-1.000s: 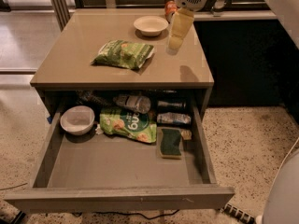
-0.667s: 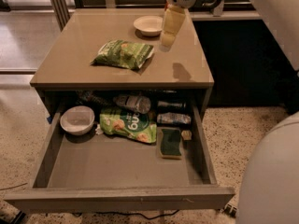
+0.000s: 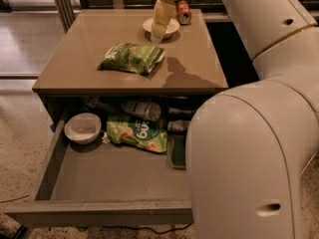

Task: Place green jalapeno chip bag into top drawer

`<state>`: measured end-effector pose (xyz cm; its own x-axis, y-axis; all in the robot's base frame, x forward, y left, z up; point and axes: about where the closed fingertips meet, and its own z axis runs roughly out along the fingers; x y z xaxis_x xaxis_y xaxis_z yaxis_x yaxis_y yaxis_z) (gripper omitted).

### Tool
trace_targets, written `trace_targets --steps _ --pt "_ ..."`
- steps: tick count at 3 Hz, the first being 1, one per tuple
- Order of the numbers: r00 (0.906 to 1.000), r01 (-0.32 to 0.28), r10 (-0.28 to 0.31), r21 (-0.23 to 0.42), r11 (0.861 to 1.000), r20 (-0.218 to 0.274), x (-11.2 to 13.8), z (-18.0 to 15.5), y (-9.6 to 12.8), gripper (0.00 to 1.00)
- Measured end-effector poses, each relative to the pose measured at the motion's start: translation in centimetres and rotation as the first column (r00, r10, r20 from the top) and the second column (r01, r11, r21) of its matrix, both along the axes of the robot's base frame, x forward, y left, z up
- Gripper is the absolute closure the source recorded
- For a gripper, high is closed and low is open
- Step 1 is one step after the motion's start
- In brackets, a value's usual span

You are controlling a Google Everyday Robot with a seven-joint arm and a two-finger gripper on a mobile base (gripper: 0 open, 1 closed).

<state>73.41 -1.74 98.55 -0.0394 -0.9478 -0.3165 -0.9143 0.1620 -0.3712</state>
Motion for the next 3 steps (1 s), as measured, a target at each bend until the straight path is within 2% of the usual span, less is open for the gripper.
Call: trace_targets --steps 2,3 --pt "0.9981 -0.061 0.061 0.007 0.998 -0.005 0.6 -1.2 2.8 0.0" --pt "0.9849 -0.16 0.158 -0.025 0.987 -0.07 1.0 -4.9 7.7 0.0"
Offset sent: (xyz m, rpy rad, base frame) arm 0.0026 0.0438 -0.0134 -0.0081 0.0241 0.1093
